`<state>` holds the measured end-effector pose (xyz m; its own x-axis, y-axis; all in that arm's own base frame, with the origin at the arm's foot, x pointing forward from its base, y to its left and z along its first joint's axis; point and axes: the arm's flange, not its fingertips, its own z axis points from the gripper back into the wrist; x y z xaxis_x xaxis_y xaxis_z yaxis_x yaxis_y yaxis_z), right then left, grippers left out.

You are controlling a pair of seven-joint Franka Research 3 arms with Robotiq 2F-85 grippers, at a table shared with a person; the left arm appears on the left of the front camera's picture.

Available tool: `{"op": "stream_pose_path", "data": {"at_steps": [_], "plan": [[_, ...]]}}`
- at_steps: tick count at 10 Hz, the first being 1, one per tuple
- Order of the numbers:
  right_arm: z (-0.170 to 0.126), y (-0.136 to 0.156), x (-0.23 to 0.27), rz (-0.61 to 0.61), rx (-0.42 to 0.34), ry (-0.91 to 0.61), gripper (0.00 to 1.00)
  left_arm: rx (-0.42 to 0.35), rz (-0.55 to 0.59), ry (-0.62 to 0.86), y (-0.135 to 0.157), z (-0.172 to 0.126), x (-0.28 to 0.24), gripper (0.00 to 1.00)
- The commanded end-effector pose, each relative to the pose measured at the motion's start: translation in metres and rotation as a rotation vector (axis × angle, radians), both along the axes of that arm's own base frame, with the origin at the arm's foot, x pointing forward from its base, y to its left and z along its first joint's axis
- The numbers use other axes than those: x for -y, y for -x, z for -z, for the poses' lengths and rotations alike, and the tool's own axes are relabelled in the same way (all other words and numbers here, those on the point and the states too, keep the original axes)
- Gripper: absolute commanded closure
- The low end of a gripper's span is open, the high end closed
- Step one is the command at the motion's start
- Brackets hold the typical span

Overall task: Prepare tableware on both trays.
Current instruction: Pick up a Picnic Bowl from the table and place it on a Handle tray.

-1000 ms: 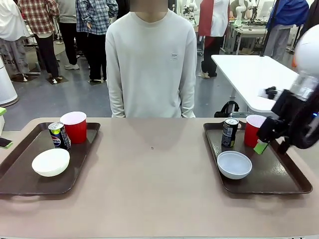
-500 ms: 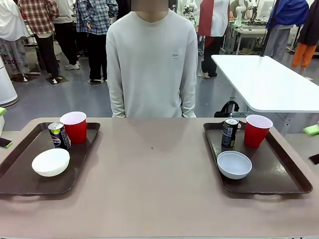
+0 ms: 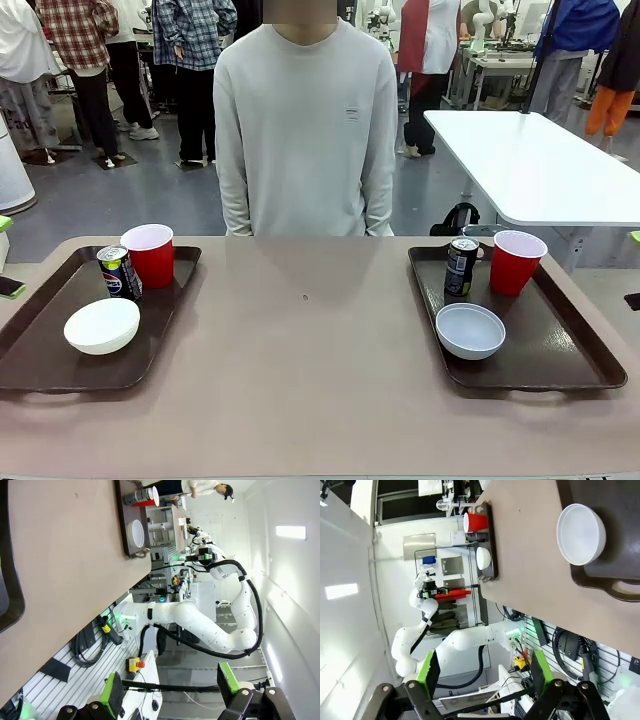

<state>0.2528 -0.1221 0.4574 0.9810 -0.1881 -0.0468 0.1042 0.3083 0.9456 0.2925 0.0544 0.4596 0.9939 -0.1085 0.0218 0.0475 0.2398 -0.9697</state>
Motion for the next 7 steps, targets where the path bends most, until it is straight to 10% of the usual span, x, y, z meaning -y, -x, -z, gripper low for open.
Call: {"op": "stream_pose_path", "data": {"at_steps": [1, 7], "plan": [[-0.0042, 0.0048, 0.0053, 0.015, 0.002, -0.001, 0.04, 0.023, 0.001, 0.019, 0.0003, -0.0004, -0.0006, 0.0], [-0.0042, 0.0048, 0.0053, 0.015, 0.002, -0.001, 0.04, 0.023, 0.001, 0.019, 0.0003, -0.0004, -0.0006, 0.0]]}}
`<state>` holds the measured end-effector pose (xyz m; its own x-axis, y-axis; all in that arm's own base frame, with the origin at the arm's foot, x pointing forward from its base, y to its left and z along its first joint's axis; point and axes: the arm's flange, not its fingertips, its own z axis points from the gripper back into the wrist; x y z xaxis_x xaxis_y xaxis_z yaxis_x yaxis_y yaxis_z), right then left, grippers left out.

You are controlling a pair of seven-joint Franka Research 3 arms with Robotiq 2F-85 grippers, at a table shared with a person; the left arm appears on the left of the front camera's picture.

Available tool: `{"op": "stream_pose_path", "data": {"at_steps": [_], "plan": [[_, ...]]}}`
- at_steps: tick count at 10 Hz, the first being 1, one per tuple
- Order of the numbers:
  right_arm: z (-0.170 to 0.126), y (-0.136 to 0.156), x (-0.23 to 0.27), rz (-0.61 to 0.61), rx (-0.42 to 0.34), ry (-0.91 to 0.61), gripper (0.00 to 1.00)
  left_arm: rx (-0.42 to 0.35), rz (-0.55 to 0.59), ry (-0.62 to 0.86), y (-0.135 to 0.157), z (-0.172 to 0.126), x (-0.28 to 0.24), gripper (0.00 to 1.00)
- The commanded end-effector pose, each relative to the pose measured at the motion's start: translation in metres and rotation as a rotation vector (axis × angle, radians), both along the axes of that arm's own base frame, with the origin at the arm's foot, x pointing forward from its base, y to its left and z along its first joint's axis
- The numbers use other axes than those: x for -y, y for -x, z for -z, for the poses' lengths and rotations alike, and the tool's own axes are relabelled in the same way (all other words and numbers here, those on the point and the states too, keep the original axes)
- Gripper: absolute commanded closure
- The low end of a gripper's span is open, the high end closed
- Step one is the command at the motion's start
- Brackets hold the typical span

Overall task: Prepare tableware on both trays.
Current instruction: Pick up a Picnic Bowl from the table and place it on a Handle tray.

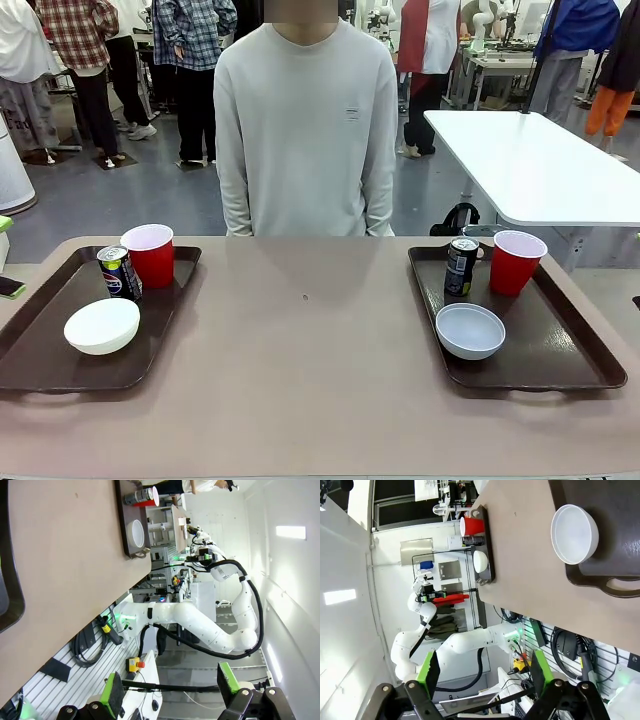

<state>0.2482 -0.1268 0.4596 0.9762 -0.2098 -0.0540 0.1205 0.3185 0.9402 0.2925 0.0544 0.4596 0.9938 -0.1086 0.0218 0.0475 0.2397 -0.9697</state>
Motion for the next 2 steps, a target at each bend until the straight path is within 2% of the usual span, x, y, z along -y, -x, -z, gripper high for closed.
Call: {"op": "stream_pose_path", "data": {"at_steps": [1, 2], "plan": [[-0.0019, 0.0002, 0.0006, -0.007, 0.012, -0.014, 0.04, 0.023, 0.001, 0.019, 0.0003, -0.0004, -0.0006, 0.0], [-0.0019, 0.0002, 0.0006, -0.007, 0.012, -0.014, 0.04, 0.023, 0.001, 0.019, 0.0003, -0.0004, -0.0006, 0.0]]}}
